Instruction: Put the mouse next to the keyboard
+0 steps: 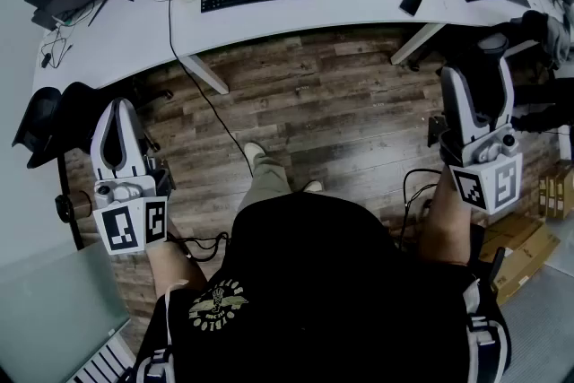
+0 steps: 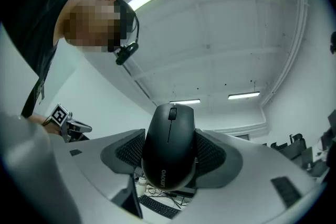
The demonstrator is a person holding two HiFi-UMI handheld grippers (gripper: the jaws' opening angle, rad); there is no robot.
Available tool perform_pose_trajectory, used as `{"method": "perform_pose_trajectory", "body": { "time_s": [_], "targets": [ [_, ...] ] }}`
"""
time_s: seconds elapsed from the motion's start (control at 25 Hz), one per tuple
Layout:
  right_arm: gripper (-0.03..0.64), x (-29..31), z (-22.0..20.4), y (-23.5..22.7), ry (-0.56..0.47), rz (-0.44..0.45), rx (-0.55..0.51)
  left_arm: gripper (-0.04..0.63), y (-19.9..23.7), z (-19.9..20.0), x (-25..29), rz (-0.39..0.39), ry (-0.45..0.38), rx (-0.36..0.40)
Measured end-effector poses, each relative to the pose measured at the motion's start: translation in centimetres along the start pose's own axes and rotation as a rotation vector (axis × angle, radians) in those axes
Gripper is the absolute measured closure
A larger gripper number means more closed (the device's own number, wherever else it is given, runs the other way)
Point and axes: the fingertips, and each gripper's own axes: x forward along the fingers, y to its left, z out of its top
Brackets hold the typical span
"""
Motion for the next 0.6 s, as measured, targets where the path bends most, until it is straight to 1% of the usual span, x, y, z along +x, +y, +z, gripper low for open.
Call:
{"method": "perform_pose_trajectory", "body": {
  "time_s": [0.2, 0.36, 0.6],
  "targets": [
    [0.321, -2.6, 1.6, 0.7, -0.008, 0.015, -0.014, 0.594, -1.8, 1.3, -3.0, 0.01, -0.004, 0.004],
    [0.321, -3.9, 2.5, 1.1, -0.033, 0.011, -0.012, 0.594, -3.2, 2.4, -3.8, -0.01, -0.014, 0.026],
    [0.321, -4.1, 3.2, 2.8, -0.058, -0.002, -0.035, 0.594, -1.8, 2.6, -5.1, -0.007, -0.014, 0.054]
  ]
}}
